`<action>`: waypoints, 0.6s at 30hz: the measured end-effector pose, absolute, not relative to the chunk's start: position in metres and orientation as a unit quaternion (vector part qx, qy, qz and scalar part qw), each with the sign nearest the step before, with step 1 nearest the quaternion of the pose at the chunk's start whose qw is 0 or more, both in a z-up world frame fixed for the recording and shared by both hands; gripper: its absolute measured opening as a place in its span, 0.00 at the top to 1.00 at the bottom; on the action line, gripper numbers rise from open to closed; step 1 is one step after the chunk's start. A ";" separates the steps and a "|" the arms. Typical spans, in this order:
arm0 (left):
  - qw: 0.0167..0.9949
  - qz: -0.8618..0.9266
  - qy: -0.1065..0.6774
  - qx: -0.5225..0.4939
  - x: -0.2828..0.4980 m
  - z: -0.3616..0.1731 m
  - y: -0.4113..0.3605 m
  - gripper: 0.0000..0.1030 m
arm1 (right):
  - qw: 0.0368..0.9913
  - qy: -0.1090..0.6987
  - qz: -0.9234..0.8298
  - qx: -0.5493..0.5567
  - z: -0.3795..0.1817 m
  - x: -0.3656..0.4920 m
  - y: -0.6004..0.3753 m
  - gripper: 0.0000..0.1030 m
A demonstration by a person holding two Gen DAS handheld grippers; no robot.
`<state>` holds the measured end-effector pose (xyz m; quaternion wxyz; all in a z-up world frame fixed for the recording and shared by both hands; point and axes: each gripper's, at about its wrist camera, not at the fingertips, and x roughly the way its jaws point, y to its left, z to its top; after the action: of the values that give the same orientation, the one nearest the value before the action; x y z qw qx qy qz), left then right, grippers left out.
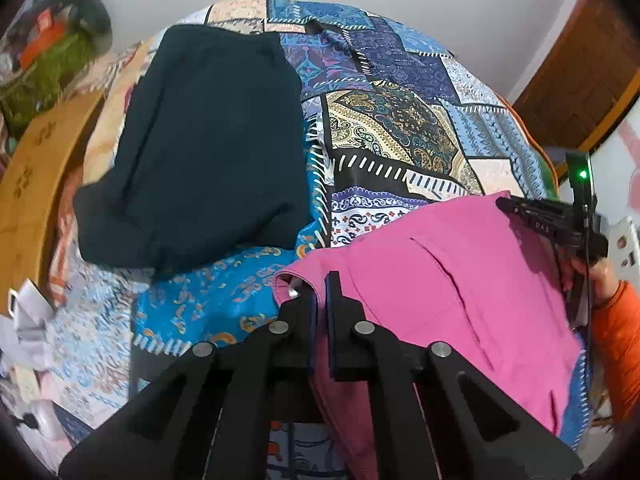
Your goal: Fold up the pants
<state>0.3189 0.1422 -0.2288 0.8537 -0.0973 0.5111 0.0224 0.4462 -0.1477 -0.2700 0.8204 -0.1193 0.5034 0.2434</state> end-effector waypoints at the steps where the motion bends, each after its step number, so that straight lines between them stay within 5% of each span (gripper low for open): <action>1: 0.855 0.028 0.510 -0.090 0.318 -0.229 0.142 0.96 | 0.821 0.501 0.241 -0.132 -0.271 0.445 -0.146 0.90; 4: 0.856 0.053 0.510 -0.069 0.318 -0.233 0.145 0.95 | 0.823 0.501 0.231 -0.133 -0.273 0.446 -0.150 0.99; 11: 0.856 0.059 0.509 -0.068 0.314 -0.235 0.151 0.91 | 0.828 0.497 0.217 -0.141 -0.276 0.442 -0.148 1.00; 18: 0.865 0.069 0.494 -0.053 0.306 -0.209 0.151 0.82 | 0.835 0.490 0.218 -0.122 -0.252 0.436 -0.158 0.79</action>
<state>0.3059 0.1509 -0.2088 0.8648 -0.0531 0.4944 0.0695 0.4364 -0.1576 -0.2525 0.8350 -0.1220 0.4903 0.2181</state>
